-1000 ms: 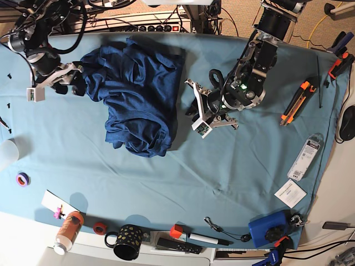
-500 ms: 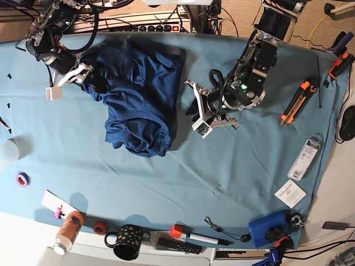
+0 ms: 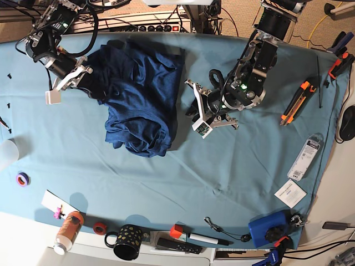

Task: Layout the t-shirt on the table in an organized manner, then fold the t-shirt properly
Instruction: 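Move the right gripper back over the folded shirt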

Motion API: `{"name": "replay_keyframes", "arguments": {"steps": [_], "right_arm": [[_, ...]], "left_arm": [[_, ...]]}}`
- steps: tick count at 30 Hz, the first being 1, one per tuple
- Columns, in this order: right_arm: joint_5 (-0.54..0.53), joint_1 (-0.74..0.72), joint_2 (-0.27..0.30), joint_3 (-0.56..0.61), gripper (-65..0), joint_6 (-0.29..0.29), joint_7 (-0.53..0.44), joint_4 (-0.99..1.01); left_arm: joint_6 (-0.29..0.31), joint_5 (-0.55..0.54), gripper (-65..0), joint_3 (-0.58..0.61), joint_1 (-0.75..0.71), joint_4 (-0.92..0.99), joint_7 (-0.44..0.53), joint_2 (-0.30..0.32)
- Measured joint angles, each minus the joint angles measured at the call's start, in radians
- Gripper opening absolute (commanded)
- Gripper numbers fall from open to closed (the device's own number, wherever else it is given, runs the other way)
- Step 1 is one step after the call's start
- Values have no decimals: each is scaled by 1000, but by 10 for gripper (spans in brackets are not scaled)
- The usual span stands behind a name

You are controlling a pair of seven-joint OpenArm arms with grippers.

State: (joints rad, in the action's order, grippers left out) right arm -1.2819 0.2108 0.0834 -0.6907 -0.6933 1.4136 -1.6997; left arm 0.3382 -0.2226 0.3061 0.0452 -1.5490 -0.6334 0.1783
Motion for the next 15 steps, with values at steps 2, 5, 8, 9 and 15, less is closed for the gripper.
{"name": "replay_keyframes", "arguments": {"steps": [2,5,8,9,15], "right_arm": [[-81,0,0,0,-650,0,0,0],[-180,0,0,0,-650,-2,-1,0],[-166,0,0,0,-650,-3,0,0],[-167,0,0,0,-650,-3,0,0],[-167,0,3,30,-650,-3,0,0]], "left_arm": [[0,0,-506,0,0,0,0,0],[0,0,-505,0,0,0,1,0],[0,1,-505,0,0,0,4,0],[0,0,-506,0,0,0,5,0],[0,1,-506,0,0,0,7,0]]}}
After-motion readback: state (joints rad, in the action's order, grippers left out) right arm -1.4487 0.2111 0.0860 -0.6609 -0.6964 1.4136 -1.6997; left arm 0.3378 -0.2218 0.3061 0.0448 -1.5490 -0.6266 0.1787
